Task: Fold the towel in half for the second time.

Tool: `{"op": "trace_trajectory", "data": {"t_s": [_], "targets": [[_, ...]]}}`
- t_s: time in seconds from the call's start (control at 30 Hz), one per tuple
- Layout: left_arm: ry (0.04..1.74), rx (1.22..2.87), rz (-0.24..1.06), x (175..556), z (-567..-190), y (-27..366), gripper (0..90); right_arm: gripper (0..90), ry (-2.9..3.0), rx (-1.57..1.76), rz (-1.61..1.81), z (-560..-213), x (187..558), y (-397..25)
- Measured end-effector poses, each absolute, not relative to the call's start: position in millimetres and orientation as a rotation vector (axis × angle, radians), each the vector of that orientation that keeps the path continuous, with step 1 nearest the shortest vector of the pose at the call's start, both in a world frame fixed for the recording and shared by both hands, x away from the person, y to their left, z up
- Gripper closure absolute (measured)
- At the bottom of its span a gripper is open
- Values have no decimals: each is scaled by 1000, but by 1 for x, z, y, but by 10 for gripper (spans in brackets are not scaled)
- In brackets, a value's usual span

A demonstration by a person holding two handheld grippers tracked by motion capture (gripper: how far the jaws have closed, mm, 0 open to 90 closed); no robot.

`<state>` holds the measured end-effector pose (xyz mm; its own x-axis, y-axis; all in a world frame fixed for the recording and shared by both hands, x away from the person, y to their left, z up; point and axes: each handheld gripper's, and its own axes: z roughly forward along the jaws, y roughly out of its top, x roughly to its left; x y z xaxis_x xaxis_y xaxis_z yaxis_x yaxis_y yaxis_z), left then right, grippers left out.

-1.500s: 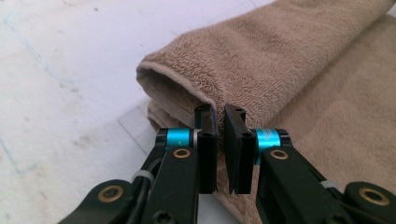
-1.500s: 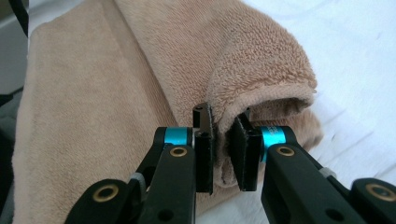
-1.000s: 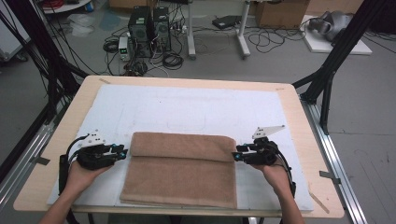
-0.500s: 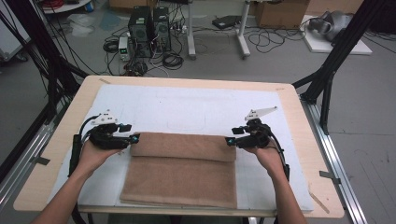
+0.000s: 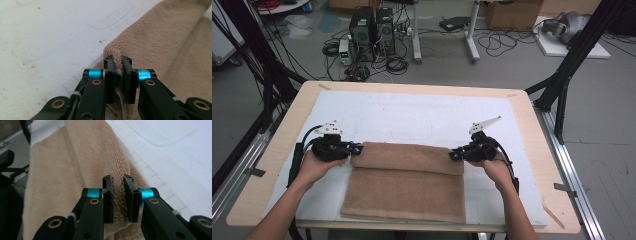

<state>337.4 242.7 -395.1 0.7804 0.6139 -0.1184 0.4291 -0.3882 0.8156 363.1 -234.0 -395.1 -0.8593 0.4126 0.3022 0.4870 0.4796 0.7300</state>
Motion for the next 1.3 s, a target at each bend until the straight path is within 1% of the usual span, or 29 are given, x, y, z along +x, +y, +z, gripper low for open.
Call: {"op": "trace_trajectory", "data": {"t_s": [0.13, 0.2, 0.3, 0.33, 0.37, 0.4, 0.47, 0.5, 0.6, 0.63, 0.7, 0.8, 0.87, 0.93, 1.03, 1.13, 1.23, 1.3], "targets": [[724, 2008, 298, 311, -385, 250, 837, 808, -2650, -730, -1390, -381, 344, -236], [696, 1975, 321, 292, -383, 254, 839, 810, -2652, -670, -1425, -375, 330, -237], [630, 1962, 295, 257, -385, 260, 837, 811, -2661, -591, -1458, -370, 302, -239], [609, 1967, 278, 246, -386, 263, 822, 803, -2658, -551, -1458, -371, 291, -239], [605, 1982, 265, 237, -388, 265, 774, 776, -2643, -508, -1465, -371, 282, -240], [609, 1995, 260, 231, -389, 267, 721, 726, -2619, -491, -1482, -372, 274, -241], [623, 1997, 262, 227, -387, 270, 624, 669, -2574, -468, -1491, -372, 266, -244], [629, 1997, 268, 229, -385, 271, 588, 648, -2594, -476, -1491, -372, 265, -246], [642, 1996, 281, 240, -381, 267, 542, 619, -2639, -547, -1455, -375, 275, -247], [642, 2000, 290, 244, -382, 266, 535, 611, -2656, -565, -1462, -376, 280, -247], [660, 2005, 315, 257, -385, 262, 525, 550, -2704, -631, -1448, -379, 291, -247], [726, 1997, 346, 274, -393, 256, 502, 514, -2738, -712, -1436, -383, 307, -245], [751, 2014, 376, 283, -398, 252, 500, 507, -2789, -740, -1418, -386, 317, -242], [764, 2028, 410, 292, -402, 249, 486, 481, -2805, -795, -1413, -389, 325, -240], [788, 2024, 425, 303, -409, 245, 475, 437, -2813, -853, -1402, -396, 334, -238], [829, 2035, 419, 315, -418, 241, 455, 414, -2836, -922, -1366, -406, 341, -239], [861, 2050, 411, 322, -425, 238, 394, 393, -2823, -973, -1342, -416, 345, -241], [873, 2059, 385, 325, -429, 237, 388, 376, -2832, -993, -1301, -422, 346, -240]]}}
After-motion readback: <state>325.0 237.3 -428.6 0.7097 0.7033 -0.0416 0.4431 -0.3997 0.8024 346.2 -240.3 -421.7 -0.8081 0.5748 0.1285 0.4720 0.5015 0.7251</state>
